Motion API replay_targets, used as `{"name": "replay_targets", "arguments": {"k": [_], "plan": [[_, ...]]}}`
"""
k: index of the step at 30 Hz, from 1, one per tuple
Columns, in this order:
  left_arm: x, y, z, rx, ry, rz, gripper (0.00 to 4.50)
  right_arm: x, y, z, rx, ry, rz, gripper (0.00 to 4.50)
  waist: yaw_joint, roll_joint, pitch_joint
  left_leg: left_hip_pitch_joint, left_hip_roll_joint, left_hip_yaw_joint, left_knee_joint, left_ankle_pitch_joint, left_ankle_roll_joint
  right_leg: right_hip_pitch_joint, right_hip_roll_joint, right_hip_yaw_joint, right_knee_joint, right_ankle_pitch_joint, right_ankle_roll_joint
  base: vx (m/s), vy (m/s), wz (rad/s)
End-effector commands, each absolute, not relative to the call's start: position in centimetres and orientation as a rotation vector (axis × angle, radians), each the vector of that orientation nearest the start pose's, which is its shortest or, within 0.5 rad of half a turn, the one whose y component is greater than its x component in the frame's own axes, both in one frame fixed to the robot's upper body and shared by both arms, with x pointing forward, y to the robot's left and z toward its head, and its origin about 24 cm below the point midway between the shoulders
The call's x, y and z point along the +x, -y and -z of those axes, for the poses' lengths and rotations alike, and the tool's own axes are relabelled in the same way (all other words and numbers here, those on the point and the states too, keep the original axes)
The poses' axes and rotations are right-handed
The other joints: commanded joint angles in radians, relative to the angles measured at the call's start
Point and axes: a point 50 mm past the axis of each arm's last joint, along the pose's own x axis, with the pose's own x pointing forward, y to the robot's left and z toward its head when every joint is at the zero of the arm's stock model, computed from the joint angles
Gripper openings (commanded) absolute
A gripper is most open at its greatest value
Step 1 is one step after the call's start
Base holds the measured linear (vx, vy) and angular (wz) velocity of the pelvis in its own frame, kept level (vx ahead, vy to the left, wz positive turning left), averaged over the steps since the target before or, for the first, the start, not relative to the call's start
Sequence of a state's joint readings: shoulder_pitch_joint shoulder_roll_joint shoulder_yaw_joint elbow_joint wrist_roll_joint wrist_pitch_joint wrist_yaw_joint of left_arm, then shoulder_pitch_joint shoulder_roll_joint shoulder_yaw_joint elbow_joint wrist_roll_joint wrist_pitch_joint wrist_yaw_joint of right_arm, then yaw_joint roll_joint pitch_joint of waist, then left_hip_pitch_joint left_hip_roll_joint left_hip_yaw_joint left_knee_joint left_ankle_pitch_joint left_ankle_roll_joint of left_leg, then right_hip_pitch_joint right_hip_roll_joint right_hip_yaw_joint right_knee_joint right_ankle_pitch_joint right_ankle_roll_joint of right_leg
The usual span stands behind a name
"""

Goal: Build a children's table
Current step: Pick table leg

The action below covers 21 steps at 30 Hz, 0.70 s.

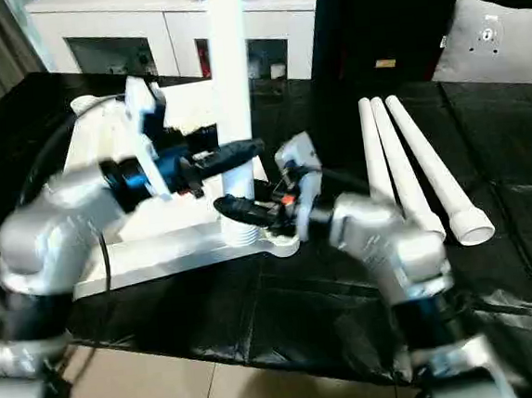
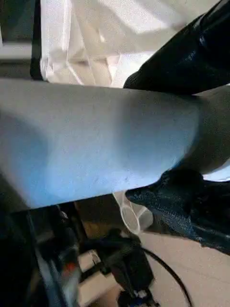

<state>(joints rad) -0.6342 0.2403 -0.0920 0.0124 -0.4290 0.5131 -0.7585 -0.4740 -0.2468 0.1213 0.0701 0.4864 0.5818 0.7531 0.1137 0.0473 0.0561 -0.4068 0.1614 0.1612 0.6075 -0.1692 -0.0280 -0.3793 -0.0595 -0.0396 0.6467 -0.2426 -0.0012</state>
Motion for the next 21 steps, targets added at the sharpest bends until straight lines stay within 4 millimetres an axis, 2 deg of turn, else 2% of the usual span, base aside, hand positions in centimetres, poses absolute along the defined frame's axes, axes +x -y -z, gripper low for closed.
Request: {"name": "replay_targets", "arguments": {"k": [1, 5, 8, 14, 16, 21], "plan": [[31.6, -7.9, -17.2, 0.038, 0.075, 1.036, 2.58, 31.1, 9.8, -12.4, 0.212, -0.121, -0.989, 1.97, -0.002, -0.006, -0.076, 0.026, 0.061, -0.019, -0.063, -0.097, 0.013, 0.044, -0.082, 0.041, -0.070, 0.052, -0.230, 0.000, 0.000, 0.00], [32.1, -7.9, -16.0, 0.090, 0.079, 0.849, 2.58, 31.4, 9.6, -12.1, 0.220, -0.107, -0.905, 1.94, -0.006, -0.006, -0.075, 0.025, 0.062, -0.020, -0.065, -0.108, 0.004, 0.045, -0.082, 0.042, -0.072, 0.048, -0.218, 0.000, 0.000, 0.00], [32.1, -7.9, -15.6, 0.101, 0.077, 0.794, 2.58, 31.4, 9.6, -12.0, 0.213, -0.105, -0.888, 1.93, -0.007, -0.005, -0.076, 0.025, 0.061, -0.020, -0.064, -0.103, 0.003, 0.045, -0.081, 0.042, -0.071, 0.062, -0.212, 0.000, 0.000, 0.00], [31.4, -7.3, -14.8, 0.189, 0.099, 0.796, 2.58, 31.3, 9.4, -11.8, 0.205, -0.105, -0.872, 1.91, -0.007, -0.002, -0.075, 0.026, 0.063, -0.022, -0.066, -0.125, 0.001, 0.043, -0.080, 0.042, -0.075, 0.044, -0.201, 0.000, 0.000, 0.00], [31.8, -7.6, -14.6, 0.195, 0.105, 0.713, 2.58, 31.3, 9.3, -11.8, 0.204, -0.104, -0.863, 1.91, -0.008, -0.002, -0.074, 0.027, 0.063, -0.021, -0.066, -0.132, -0.005, 0.041, -0.080, 0.043, -0.074, 0.044, -0.200, 0.000, 0.000, 0.00], [31.9, -7.9, -14.5, 0.135, 0.084, 0.728, 2.58, 31.3, 9.2, -11.8, 0.199, -0.102, -0.862, 1.91, -0.008, -0.003, -0.074, 0.026, 0.060, -0.020, -0.066, -0.134, -0.012, 0.041, -0.081, 0.043, -0.074, 0.043, -0.204, 0.000, 0.000, 0.00]]}}
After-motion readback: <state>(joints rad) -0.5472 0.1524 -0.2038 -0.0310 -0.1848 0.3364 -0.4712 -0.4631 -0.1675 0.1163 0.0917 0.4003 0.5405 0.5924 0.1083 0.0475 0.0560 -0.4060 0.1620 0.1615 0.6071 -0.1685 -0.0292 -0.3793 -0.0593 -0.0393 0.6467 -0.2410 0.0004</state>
